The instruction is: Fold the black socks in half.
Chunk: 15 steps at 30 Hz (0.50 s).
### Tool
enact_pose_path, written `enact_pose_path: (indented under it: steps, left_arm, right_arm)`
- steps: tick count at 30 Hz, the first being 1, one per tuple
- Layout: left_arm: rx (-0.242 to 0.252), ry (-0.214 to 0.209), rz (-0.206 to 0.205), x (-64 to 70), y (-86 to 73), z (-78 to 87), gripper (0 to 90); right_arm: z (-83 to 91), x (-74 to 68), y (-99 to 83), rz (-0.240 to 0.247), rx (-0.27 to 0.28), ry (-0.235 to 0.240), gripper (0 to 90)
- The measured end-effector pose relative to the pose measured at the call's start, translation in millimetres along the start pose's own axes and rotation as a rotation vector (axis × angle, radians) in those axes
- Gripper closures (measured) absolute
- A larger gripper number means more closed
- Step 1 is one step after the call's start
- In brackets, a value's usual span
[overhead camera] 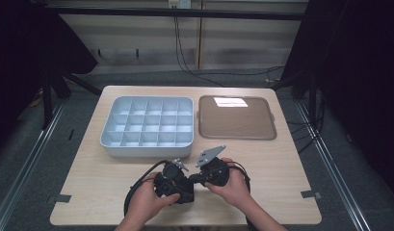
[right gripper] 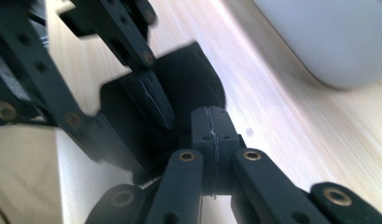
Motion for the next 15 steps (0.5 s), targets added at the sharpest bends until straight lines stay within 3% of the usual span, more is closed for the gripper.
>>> enact_pose_path:
  steps: [3,7,8,9,10,11,12,15]
  left_arm:
    - [0.013,0.0,0.013,0.6,0.3,-0.6,59.7]
    - [0.003,-0.006,0.02,-1.9,-1.7,-0.2,59.2]
    - [0.048,-0.016,0.062,-0.7,-0.4,-2.3,59.2]
    - [0.057,-0.019,0.065,-1.5,-0.7,-1.7,59.0]
    - [0.056,-0.024,0.058,-1.6,-1.0,-1.3,58.6]
    - [0.001,-0.023,0.003,-5.8,-3.1,3.4,57.6]
    - [0.015,-0.033,0.018,-3.8,-2.3,3.1,55.6]
    - [0.026,-0.046,0.028,-4.1,-2.6,3.0,53.1]
  right_arm:
    - [-8.8,-4.2,2.4,0.022,-0.028,0.012,90.0]
    - [-20.6,-8.3,-0.4,0.002,-0.047,0.041,90.0]
    - [-22.6,-8.1,-1.0,-0.005,-0.041,0.049,90.0]
    - [-24.7,-7.0,-2.9,0.003,-0.049,0.046,90.0]
    - [-26.4,-7.3,-5.0,0.002,-0.071,0.04,90.0]
    - [-27.6,-9.3,-6.8,-0.02,-0.077,0.053,90.0]
    - [-28.3,-6.6,-10.3,0.009,-0.082,0.062,90.0]
    - [-29.1,-3.3,-13.8,-0.025,-0.05,0.085,90.0]
Point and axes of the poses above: each handheld gripper's, and its own axes: z roughly backward along the jaws, y roughly out of its top, x roughly to its right, the point moved 6 cm from there along -z, roughly forward along the jaws, and after that the axes turned 8 degrees about -y, right-handed, at the moved point
